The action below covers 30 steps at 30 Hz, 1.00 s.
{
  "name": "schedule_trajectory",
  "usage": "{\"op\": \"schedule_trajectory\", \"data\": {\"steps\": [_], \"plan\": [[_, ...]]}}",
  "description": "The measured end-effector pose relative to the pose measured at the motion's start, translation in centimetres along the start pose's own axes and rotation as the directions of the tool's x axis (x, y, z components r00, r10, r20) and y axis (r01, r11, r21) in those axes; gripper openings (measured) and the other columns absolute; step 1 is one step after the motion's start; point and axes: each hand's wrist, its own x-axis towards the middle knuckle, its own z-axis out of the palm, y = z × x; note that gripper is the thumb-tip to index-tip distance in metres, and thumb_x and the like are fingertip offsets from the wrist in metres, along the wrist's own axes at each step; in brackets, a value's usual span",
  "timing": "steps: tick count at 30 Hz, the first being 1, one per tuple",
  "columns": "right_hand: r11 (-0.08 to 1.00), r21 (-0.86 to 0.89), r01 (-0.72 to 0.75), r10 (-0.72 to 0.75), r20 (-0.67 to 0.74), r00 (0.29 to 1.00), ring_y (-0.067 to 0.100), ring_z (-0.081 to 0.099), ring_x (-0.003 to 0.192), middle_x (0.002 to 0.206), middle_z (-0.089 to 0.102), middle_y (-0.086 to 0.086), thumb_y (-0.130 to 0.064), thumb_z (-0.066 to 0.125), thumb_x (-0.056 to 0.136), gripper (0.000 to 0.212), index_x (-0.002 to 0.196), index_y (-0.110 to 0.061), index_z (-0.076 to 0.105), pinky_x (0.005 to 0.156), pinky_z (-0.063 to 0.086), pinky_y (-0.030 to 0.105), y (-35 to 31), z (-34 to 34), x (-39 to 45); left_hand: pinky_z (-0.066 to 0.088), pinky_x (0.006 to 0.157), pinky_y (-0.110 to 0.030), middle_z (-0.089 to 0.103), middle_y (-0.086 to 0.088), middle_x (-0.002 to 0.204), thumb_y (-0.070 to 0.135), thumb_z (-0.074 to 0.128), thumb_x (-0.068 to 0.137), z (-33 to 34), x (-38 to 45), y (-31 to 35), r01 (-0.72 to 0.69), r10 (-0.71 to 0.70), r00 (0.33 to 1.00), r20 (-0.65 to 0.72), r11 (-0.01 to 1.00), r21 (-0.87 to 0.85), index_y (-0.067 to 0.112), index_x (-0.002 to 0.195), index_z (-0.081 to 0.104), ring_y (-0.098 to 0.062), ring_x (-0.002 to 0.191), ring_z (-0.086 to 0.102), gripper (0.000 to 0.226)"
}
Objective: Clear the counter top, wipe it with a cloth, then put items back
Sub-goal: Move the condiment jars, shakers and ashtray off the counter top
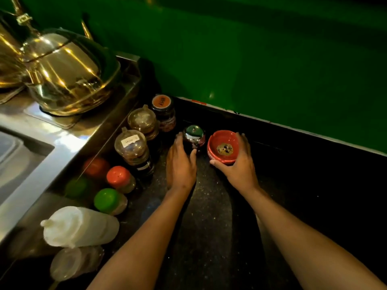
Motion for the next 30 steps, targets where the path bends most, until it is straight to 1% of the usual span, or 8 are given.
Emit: {"op": "schedule_trajectory", "data": {"steps": [5, 9, 13, 16, 18, 20, 25, 30], "plan": [[1.000, 0.004, -0.022, 0.021, 0.075, 0.997, 0.022, 0.023, 0.145, 0.163, 0.005, 0.002, -0.036, 0.078, 0.078, 0.108, 0.155, -0.027, 0.002, 0.113, 0.027, 0.035, -0.7, -0.2, 0.3, 0.032, 0.115, -0.038, 0.027, -0.006, 0.158, 0.029, 0.052, 0.098, -0.2, -0.2, 0.2, 0.005, -0.005, 1.000, -0.010, 1.000, 0.020, 0.020, 0.153, 0.015, -0.019, 0.145, 0.027, 0.068], [0.999, 0.008, -0.037, 0.036, 0.109, 0.993, 0.022, 0.021, 0.146, 0.163, 0.008, 0.005, -0.031, 0.072, 0.084, 0.103, 0.155, -0.026, -0.003, 0.113, 0.023, 0.033, -1.2, -1.2, -0.5, 0.027, 0.117, -0.038, 0.024, -0.008, 0.159, 0.029, 0.053, 0.098, -0.6, -0.8, 0.7, 0.037, -0.037, 0.999, 0.030, 0.999, -0.002, 0.017, 0.153, 0.016, -0.021, 0.146, 0.023, 0.068], [0.999, -0.041, 0.000, 0.004, 0.087, 0.996, 0.018, 0.022, 0.146, 0.159, 0.023, 0.004, -0.038, 0.069, 0.086, 0.086, 0.153, -0.019, 0.019, 0.117, 0.025, 0.035, -1.7, -5.3, -1.9, 0.027, 0.118, -0.040, 0.029, -0.007, 0.157, 0.030, 0.056, 0.096, -1.4, -2.9, 2.1, 0.005, -0.005, 1.000, 0.022, 0.999, -0.034, 0.016, 0.149, 0.028, -0.019, 0.145, 0.025, 0.062], [0.992, -0.091, 0.085, -0.083, 0.020, 0.996, 0.016, 0.038, 0.136, 0.145, 0.043, 0.000, -0.038, 0.064, 0.090, 0.055, 0.139, -0.021, 0.046, 0.107, 0.034, 0.028, -1.5, -11.1, -3.2, 0.039, 0.111, -0.041, 0.047, -0.002, 0.142, 0.026, 0.058, 0.094, -2.1, -3.9, 5.2, -0.175, 0.180, 0.982, 0.053, 0.980, -0.094, 0.019, 0.135, 0.047, -0.019, 0.134, 0.044, 0.043], [0.987, -0.107, 0.116, -0.122, -0.046, 0.992, 0.014, 0.048, 0.124, 0.129, 0.054, -0.004, -0.034, 0.061, 0.093, 0.035, 0.124, -0.021, 0.058, 0.099, 0.037, 0.024, -1.1, -15.7, -4.2, 0.051, 0.096, -0.043, 0.060, 0.003, 0.121, 0.023, 0.056, 0.094, -2.3, -4.2, 8.8, -0.312, 0.340, 0.933, 0.117, 0.927, -0.210, 0.027, 0.117, 0.056, -0.014, 0.112, 0.059, 0.023], [0.987, -0.098, 0.126, -0.139, -0.136, 0.981, 0.013, 0.054, 0.113, 0.114, 0.059, -0.006, -0.031, 0.059, 0.094, 0.021, 0.112, -0.021, 0.063, 0.095, 0.045, 0.030, -0.7, -20.5, -5.2, 0.054, 0.086, -0.041, 0.063, 0.009, 0.110, 0.020, 0.057, 0.095, -2.4, -4.7, 13.5, -0.438, 0.484, 0.858, 0.169, 0.864, -0.250, 0.028, 0.111, 0.059, -0.007, 0.099, 0.062, 0.018], [0.978, -0.179, 0.105, -0.163, -0.348, 0.923, 0.013, 0.057, 0.101, 0.100, 0.061, -0.007, -0.027, 0.061, 0.092, 0.008, 0.097, -0.022, 0.065, 0.087, 0.048, 0.034, 1.0, -32.8, -8.3, 0.048, 0.095, -0.030, 0.061, 0.005, 0.119, 0.024, 0.054, 0.097, -1.2, -8.1, 27.9, -0.735, 0.778, 0.567, 0.271, 0.626, -0.260, 0.018, 0.120, 0.059, -0.009, 0.110, 0.057, 0.024], [0.961, -0.265, 0.073, -0.209, -0.535, 0.819, 0.010, 0.058, 0.089, 0.095, 0.063, -0.007, -0.023, 0.065, 0.088, 0.007, 0.093, -0.020, 0.068, 0.077, 0.043, 0.024, 2.5, -45.0, -11.4, 0.050, 0.092, -0.039, 0.061, 0.005, 0.118, 0.030, 0.056, 0.095, 1.9, -12.0, 41.9, -0.851, 0.891, 0.396, 0.220, 0.446, -0.278, 0.022, 0.117, 0.061, -0.014, 0.107, 0.060, 0.024]]}}
